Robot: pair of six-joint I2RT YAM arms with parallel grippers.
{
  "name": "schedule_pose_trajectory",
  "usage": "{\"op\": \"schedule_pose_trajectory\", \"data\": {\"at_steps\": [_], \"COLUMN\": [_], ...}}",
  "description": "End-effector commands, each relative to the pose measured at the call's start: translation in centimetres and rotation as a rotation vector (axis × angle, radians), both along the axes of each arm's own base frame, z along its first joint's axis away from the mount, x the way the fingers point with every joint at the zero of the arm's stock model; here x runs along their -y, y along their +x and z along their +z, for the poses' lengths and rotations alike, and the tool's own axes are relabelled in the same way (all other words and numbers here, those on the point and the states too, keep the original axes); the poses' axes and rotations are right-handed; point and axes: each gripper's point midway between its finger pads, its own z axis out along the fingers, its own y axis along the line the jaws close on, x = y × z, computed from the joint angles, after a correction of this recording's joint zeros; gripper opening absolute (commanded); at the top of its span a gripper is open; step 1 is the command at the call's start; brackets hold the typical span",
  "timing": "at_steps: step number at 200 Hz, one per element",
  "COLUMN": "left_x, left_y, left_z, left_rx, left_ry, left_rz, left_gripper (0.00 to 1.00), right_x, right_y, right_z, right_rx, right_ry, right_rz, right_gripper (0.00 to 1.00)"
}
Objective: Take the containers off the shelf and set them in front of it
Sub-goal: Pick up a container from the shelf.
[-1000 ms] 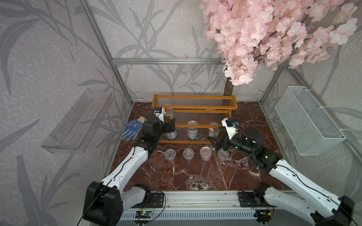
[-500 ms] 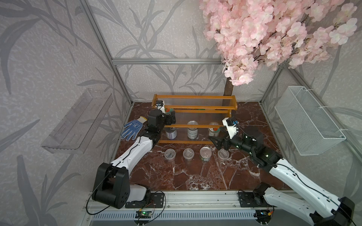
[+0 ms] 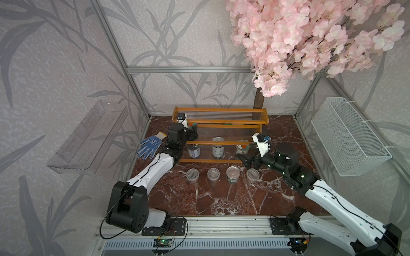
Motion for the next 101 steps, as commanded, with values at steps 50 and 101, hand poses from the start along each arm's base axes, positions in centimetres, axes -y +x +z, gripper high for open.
{"op": "schedule_pose_trajectory", "data": {"at_steps": [50,101], "left_x": [0.4,0.3], "left_y": [-1.0,-2.5], "left_z": [2.4,2.1], "left_rx": [0.053,0.043], "left_ry": [-0.018,-0.034], "left_rz": [-0.041,-0.054], "left_gripper": [0.74,0.74], "right_x": [0.0,-0.1], "right_y": [0.3,0.4], "right_z": [0.8,0.7], "right_rx": [0.029,0.024], "right_ry": [0.007,0.011], "right_rz": [0.001,0.005], "right_gripper": [0.99,0.99]}}
